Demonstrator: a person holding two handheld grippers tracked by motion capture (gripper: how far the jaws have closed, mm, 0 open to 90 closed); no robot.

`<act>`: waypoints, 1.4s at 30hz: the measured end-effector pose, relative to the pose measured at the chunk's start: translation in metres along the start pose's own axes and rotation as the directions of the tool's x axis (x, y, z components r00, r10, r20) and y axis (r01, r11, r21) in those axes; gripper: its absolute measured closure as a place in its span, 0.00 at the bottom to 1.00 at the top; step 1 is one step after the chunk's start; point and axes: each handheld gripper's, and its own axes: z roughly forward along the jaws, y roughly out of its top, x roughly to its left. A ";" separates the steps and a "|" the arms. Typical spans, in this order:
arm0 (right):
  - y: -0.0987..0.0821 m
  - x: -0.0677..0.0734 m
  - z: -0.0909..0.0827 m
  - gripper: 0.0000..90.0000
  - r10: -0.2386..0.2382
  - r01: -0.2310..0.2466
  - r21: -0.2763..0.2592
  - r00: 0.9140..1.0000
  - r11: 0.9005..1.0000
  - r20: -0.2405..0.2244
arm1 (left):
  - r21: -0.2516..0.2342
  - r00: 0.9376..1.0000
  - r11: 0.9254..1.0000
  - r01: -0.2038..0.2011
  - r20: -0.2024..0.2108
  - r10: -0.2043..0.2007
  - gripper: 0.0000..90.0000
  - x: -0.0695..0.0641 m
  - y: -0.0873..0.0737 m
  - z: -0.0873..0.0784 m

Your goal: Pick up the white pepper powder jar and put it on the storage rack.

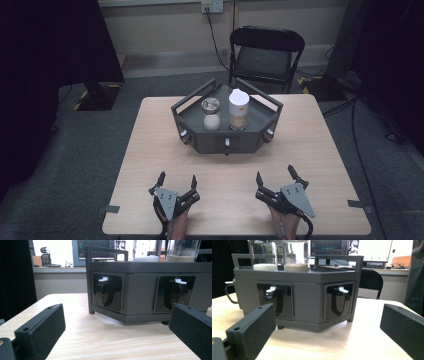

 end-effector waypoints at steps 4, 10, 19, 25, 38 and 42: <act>-0.008 0.003 -0.002 0.00 0.004 -0.004 -0.008 1.000 1.000 0.010 | 0.000 1.000 1.000 -0.001 0.001 0.001 0.00 0.000 0.000 0.000; -0.016 0.005 -0.004 0.00 -0.001 0.001 -0.001 1.000 1.000 0.024 | 0.001 1.000 1.000 0.000 0.001 0.000 0.00 0.000 0.000 0.000; -0.023 0.004 -0.005 0.00 0.009 -0.009 -0.009 1.000 1.000 0.025 | 0.001 1.000 1.000 0.000 0.001 0.000 0.00 0.000 0.000 0.000; -0.023 0.004 -0.005 0.00 0.015 -0.014 -0.008 0.999 1.000 0.030 | 0.001 1.000 1.000 0.000 0.001 0.000 0.00 0.000 0.000 0.000; -0.025 0.005 -0.006 0.00 0.024 -0.023 -0.022 0.999 0.999 0.040 | 0.001 1.000 1.000 0.001 0.009 -0.001 0.00 0.002 0.000 0.000; -0.026 0.004 -0.007 0.00 0.024 -0.023 -0.025 0.999 0.999 0.036 | 0.001 1.000 1.000 0.001 0.009 -0.001 0.00 0.002 0.000 0.000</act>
